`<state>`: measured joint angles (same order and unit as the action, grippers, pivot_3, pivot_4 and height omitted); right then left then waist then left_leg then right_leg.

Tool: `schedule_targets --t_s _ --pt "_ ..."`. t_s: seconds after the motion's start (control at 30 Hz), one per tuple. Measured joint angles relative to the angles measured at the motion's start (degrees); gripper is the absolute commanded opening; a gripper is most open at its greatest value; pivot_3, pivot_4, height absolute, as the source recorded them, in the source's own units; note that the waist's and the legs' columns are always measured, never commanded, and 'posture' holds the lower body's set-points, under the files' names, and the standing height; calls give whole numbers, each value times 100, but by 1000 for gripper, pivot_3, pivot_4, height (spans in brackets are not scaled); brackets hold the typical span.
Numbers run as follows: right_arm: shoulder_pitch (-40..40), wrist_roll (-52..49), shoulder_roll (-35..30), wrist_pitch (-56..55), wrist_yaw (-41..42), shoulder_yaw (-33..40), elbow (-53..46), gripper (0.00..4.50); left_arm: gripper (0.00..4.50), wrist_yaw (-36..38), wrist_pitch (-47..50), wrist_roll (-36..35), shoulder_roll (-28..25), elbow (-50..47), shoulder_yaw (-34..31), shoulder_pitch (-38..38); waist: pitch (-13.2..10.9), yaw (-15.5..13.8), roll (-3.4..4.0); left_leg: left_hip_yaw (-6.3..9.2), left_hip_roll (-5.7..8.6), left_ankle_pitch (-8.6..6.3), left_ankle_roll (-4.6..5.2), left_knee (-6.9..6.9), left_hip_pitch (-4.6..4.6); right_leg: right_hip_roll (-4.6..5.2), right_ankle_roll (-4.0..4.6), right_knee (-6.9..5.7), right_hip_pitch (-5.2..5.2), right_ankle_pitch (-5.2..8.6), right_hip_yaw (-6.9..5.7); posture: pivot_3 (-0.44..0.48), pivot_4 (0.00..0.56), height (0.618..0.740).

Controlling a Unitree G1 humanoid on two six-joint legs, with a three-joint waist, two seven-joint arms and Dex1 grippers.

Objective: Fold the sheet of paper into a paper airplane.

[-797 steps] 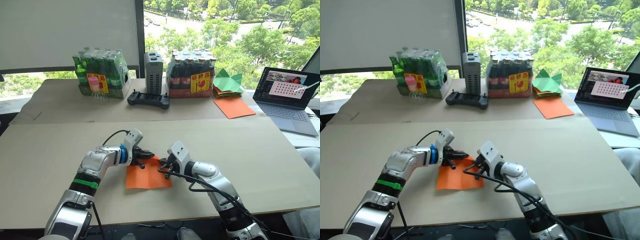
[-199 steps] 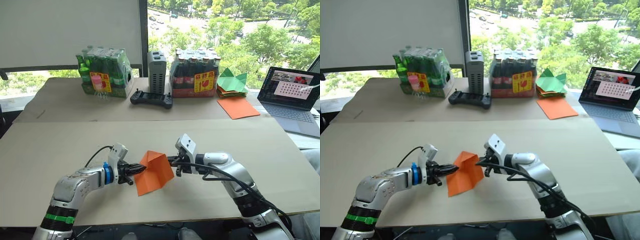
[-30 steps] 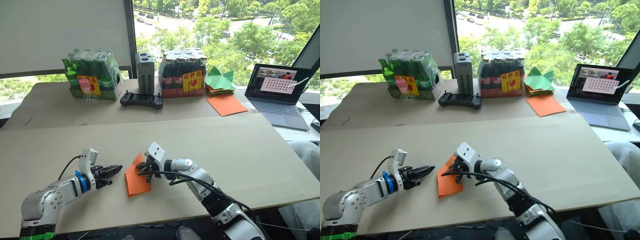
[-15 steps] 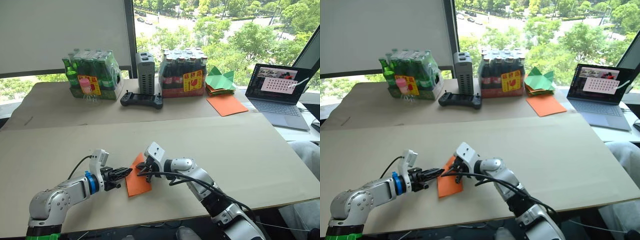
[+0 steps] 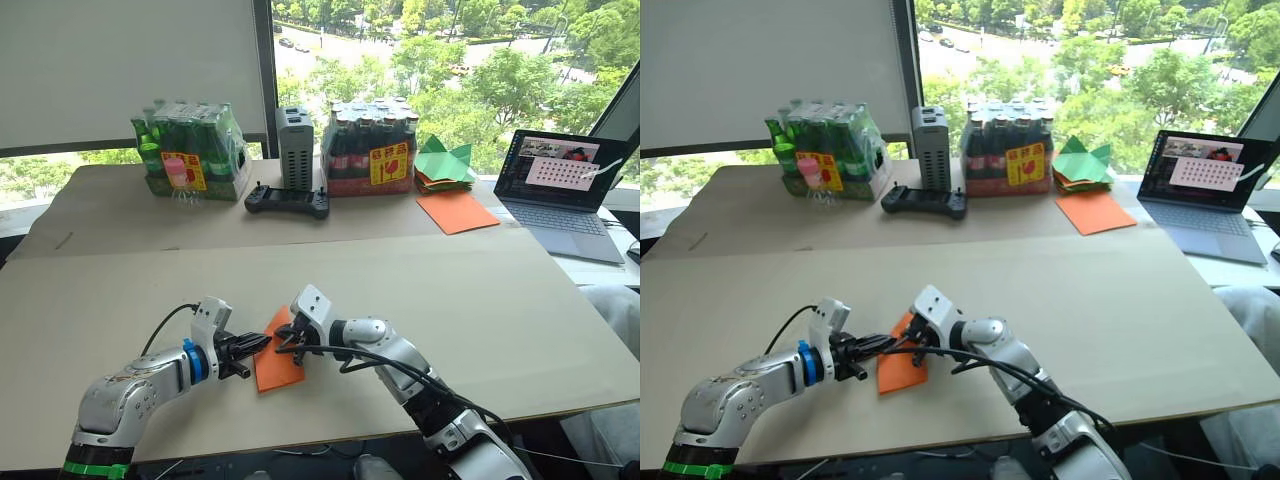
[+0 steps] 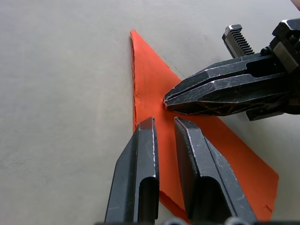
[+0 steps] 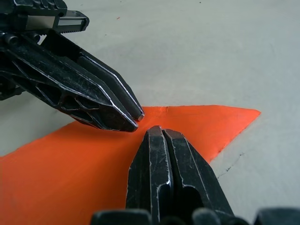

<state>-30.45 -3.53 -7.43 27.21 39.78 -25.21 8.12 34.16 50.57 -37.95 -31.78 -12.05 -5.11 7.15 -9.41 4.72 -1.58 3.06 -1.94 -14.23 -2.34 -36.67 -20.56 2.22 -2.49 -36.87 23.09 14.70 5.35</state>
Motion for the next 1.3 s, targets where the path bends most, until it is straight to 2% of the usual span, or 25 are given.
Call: schedule_targets --t_s 0.4,0.8,1.03,1.3 --pt "213 -216 -252 426 244 233 -511 0 700 62 -74 1 0 66 60 -16 -1 -68 1 -1 0 0 0 0 -6 -1 0 3 6 0 1 0 150 740" --pt "-7 -118 111 -125 32 294 316 0 700 52 -73 14 0 78 51 -48 2 -55 5 -2 -1 0 0 0 7 -2 0 2 -2 0 2 0 150 740" --pt "-293 -106 308 -322 -400 576 893 0 700 42 -74 14 3 51 36 -59 2 -58 5 -2 -1 0 0 0 5 -2 0 2 -2 0 2 0 150 740" --pt "-381 -59 404 -459 -547 628 1124 0 700 32 -73 14 4 42 29 -84 2 -33 6 -3 -2 0 0 0 8 -2 0 1 -2 0 4 0 150 740"
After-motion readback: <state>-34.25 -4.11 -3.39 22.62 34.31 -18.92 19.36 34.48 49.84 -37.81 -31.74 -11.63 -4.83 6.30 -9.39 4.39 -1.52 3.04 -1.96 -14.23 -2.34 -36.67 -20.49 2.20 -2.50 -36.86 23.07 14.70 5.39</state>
